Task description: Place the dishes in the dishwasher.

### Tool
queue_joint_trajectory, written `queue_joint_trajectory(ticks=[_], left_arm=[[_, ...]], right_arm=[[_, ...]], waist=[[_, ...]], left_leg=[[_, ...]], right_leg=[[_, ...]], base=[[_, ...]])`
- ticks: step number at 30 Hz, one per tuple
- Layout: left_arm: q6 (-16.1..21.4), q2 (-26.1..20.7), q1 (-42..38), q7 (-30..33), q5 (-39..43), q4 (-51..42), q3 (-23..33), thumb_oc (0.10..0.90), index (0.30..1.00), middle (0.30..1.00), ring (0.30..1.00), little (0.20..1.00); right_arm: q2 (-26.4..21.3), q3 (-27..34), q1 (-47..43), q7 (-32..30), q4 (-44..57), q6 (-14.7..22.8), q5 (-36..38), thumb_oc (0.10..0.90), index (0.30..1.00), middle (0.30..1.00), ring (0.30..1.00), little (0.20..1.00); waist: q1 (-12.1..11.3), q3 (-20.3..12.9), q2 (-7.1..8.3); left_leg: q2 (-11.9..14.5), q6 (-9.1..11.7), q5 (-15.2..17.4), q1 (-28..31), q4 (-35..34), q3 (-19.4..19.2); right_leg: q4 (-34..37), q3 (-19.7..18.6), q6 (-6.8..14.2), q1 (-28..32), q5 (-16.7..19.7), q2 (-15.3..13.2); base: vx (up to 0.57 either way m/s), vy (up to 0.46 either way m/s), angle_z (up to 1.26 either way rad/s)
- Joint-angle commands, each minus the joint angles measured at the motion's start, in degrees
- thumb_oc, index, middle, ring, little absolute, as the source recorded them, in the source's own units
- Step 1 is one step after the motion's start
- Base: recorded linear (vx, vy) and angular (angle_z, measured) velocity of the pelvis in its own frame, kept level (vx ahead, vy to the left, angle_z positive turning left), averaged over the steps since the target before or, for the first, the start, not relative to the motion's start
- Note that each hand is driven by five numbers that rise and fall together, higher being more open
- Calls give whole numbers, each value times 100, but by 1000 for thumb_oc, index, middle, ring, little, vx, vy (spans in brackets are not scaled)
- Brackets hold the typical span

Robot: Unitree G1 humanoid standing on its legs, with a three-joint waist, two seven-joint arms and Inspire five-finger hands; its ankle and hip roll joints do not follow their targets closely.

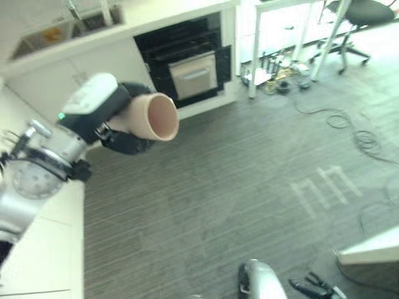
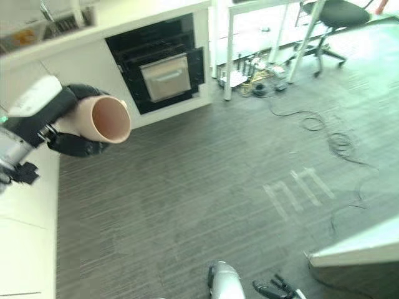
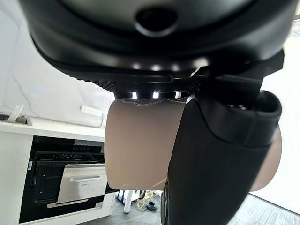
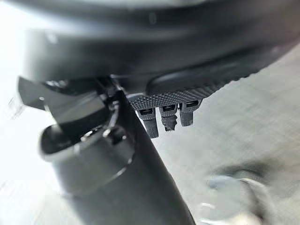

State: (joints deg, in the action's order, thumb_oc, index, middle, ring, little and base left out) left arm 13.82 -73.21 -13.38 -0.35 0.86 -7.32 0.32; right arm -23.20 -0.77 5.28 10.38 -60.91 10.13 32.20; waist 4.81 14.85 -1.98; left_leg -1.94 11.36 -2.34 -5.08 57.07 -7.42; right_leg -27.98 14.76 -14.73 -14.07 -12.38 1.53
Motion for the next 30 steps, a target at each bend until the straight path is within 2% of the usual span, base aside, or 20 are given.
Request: queue_joint_trajectory(ticks=[1,4,5,6,7,8,10,11,12,14,15,16,17,18,19,21,23,25,28,30], left_arm=[[234,-329,-1159,341,300,300,1256,400,300,300,300,300],[467,-371,-1273,165,345,434,1180,400,300,300,300,300],[566,-378,-1198,190,261,431,1207,400,300,300,300,300],[599,-276,-1054,254,88,380,1237,400,300,300,300,300],[740,-164,-827,287,-62,367,1352,400,300,300,300,300],[943,-5,-584,366,-281,383,1444,400,300,300,300,300],[1160,83,-163,303,-358,462,1778,400,300,300,300,300],[1173,108,87,43,-341,458,2091,400,300,300,300,300],[1209,-83,181,-84,-266,461,2188,400,300,300,300,300],[1158,-524,111,-128,117,597,2102,400,300,300,300,300],[1127,-679,56,-66,184,620,2026,400,300,300,300,300],[951,-877,-188,88,210,614,1788,400,300,300,300,300],[792,-961,-435,177,230,564,1579,400,300,300,300,300],[653,-1018,-710,246,254,516,1351,400,300,300,300,300],[554,-1118,-1305,383,304,646,820,400,300,300,300,300],[617,-1313,-1805,443,490,905,328,400,300,300,300,300],[902,-1497,-2046,324,758,1271,93,400,300,300,300,300],[898,-1522,-1989,154,925,1188,153,400,300,300,300,300],[598,-1545,-1822,168,915,839,433,400,300,300,300,300],[300,-1452,-2040,138,954,515,445,400,300,300,300,300]], right_arm=[[-420,135,-314,179,-324,459,94,800,900,900,900,900],[-510,168,-353,400,-416,518,45,800,900,900,900,900],[-465,73,-416,392,-398,464,31,800,900,900,900,900],[-408,-56,-475,291,-390,380,13,800,900,900,900,900],[-353,-132,-522,186,-461,345,56,800,900,900,900,900],[-303,-135,-535,124,-528,337,83,800,900,900,900,900],[-175,-212,-565,30,-552,344,-187,800,900,900,900,900],[-25,-199,-600,-147,-486,240,-357,800,900,900,900,900],[88,-100,-479,-179,-250,160,-218,800,900,900,900,900],[199,-162,-376,-161,0,306,-317,800,900,900,900,900],[203,-222,-347,-167,82,377,-268,800,900,900,900,900],[152,-257,-305,-143,277,459,-311,800,900,900,900,900],[95,-257,-277,-139,375,556,-441,800,900,900,900,900],[32,-251,-284,-115,402,621,-455,800,900,900,900,900],[-56,-247,-383,-72,344,679,-306,800,900,900,900,900],[-89,-176,-467,-12,287,661,-380,800,900,900,900,900],[-91,-159,-536,8,260,576,-472,800,900,900,900,900],[-89,-136,-530,-16,265,441,-480,800,900,900,900,900],[-202,-229,-580,49,295,518,-646,800,900,900,900,900],[-354,-274,-644,-20,185,633,-543,800,900,900,900,900]], waist=[[-54,46,-164],[-245,251,-135],[-411,324,-153],[-629,348,-184],[-798,334,-208],[-872,271,-202],[-1004,58,-221],[-1115,-70,-190],[-1078,-21,-217],[-887,84,-323],[-797,108,-375],[-596,148,-544],[-434,224,-573],[-301,306,-528],[-149,391,-418],[-91,402,-332],[-126,321,-325],[-241,207,-261],[-307,211,-232],[-237,217,-283]], left_leg=[[573,-477,-97,-152,-36,18],[108,-825,304,-957,-1045,-250],[85,-829,-9,-1240,-2659,-460],[-12,-713,-501,-1583,-3649,-344],[44,-640,-814,-1861,-3988,-379],[75,-579,-805,-2026,-3988,-560],[12,-892,-379,-1788,-3988,-647],[-167,-1110,43,-1505,-3988,-420],[-231,-1369,368,-1089,-3988,-395],[-241,-1638,629,-544,-3988,-130],[-226,-1706,740,-379,-3988,-12],[-80,-1691,897,-100,-3988,162],[-85,-1678,1025,29,-3988,298],[-141,-1655,1185,160,-3988,416],[-212,-1559,1476,365,-3988,659],[-193,-1446,1668,529,-3988,800],[15,-1360,1691,599,-3988,803],[216,-1256,1634,664,-3988,838],[611,-1096,1359,600,-3988,613],[805,-965,943,485,-3988,399]], right_leg=[[1079,-387,1383,805,314,-682],[1079,-646,1431,1151,166,-523],[1079,-803,1465,1404,-40,-302],[1079,-998,1471,1643,-191,-117],[1079,-1099,1452,1848,-297,-5],[1079,-1085,1463,2139,-526,21],[1079,-1107,1631,2565,-613,108],[903,-1103,2007,2839,143,144],[-934,-983,2403,2365,892,109],[-2461,-798,2600,984,1372,-1],[-2428,-677,2494,682,1186,-189],[-1766,-442,2241,339,846,-555],[-1180,-489,2192,307,863,-649],[-284,-628,2184,339,911,-816],[1079,-1017,2313,295,1356,-1369],[1079,-1575,2479,50,1567,-1628],[1079,-1713,2608,272,1293,-1528],[1079,-1495,2614,477,1078,-1418],[1079,-1024,2429,667,829,-1340],[1079,-759,2250,762,615,-1249]], base=[[399,-174,-8],[579,-78,-53],[983,11,-51],[1042,50,-51],[1001,49,-80],[783,20,-136],[791,87,-149],[989,119,-147],[818,62,-129],[584,-36,-68],[502,-82,-5],[384,-120,22],[384,-215,46],[487,-441,107],[449,-462,159],[399,-423,119],[370,-421,14],[359,-479,12],[151,-355,-15],[45,-296,31]])
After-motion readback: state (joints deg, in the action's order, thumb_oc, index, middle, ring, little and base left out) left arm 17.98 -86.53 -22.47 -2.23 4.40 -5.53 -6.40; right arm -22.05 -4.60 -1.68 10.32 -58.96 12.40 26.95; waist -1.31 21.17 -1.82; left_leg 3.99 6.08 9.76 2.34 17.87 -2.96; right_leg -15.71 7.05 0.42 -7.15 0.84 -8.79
